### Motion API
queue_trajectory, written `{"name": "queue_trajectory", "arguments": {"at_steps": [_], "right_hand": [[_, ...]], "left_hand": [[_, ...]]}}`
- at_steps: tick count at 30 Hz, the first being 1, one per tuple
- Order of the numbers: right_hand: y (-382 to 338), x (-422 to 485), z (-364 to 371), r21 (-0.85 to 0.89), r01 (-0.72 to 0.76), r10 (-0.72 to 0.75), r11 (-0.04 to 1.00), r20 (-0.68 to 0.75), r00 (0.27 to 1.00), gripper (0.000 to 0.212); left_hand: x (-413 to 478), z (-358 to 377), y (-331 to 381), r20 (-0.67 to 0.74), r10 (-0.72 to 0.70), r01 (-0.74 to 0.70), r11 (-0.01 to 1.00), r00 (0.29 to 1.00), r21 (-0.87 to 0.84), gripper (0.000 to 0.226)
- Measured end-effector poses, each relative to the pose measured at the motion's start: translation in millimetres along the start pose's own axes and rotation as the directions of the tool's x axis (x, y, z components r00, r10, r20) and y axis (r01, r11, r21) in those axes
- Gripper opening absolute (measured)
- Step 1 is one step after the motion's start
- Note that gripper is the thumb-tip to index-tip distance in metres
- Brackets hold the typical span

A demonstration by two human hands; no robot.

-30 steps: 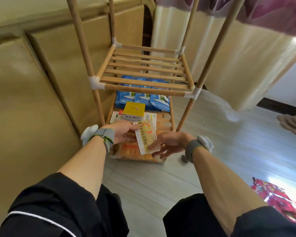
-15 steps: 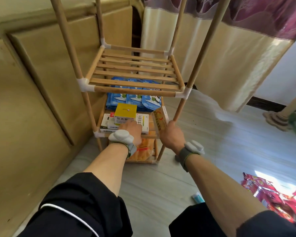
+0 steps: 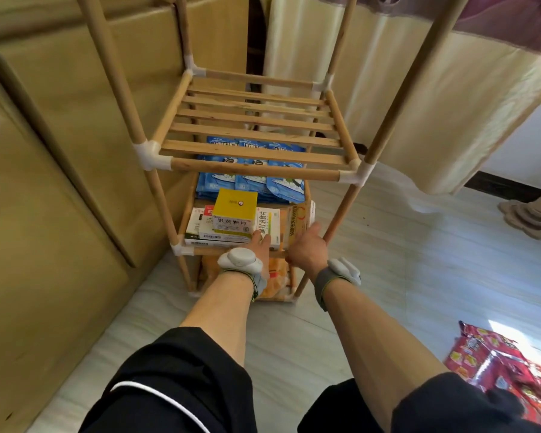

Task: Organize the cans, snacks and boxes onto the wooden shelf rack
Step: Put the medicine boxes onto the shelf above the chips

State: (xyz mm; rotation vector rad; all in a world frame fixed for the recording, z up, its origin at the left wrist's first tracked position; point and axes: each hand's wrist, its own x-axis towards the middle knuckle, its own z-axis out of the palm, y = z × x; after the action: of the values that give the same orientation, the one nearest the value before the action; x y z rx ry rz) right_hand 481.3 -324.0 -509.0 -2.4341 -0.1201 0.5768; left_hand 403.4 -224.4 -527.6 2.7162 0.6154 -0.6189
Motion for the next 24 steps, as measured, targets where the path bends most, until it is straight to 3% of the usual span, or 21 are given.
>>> {"name": "queue_trajectory", "arguments": {"at_steps": [3,6,11,17,21,24], "right_hand": [[7,17,14,-0.027,0.012,-0.011,1.0,0.06,0.998,0.061],[-3,13,13,-0.151,-0.031,0.027,0.988,-0.028,0.999,0.048],[-6,12,17,-0.337,-0.025,-0.02,0.941,-0.129,0.991,0.062],[3,16,17,-0.542,0.127,-0.142,0.831,0.014,0.99,0.034],[5,8,19,-0.498,0.057,-0.116,0.865,-0.089,0.989,0.036],[9,4,22,-0.488,0.153,-0.194,0.859,-0.034,0.98,0.05]], "left_hand": [[3,4,0,-0.016,-0.008,0.009,0.999,1.0,0.044,0.059],[5,7,0,-0.072,-0.004,0.008,0.998,0.997,0.063,0.05],[6,7,1,-0.082,0.017,-0.008,0.993,0.997,0.114,0.049],[5,9,-6,-0.106,0.034,-0.026,0.997,0.994,0.075,0.045],[8,9,-6,-0.104,0.031,-0.023,0.997,0.994,0.074,0.043],[7,7,-2,-0.099,0.02,-0.012,0.997,0.995,0.079,0.039]]}}
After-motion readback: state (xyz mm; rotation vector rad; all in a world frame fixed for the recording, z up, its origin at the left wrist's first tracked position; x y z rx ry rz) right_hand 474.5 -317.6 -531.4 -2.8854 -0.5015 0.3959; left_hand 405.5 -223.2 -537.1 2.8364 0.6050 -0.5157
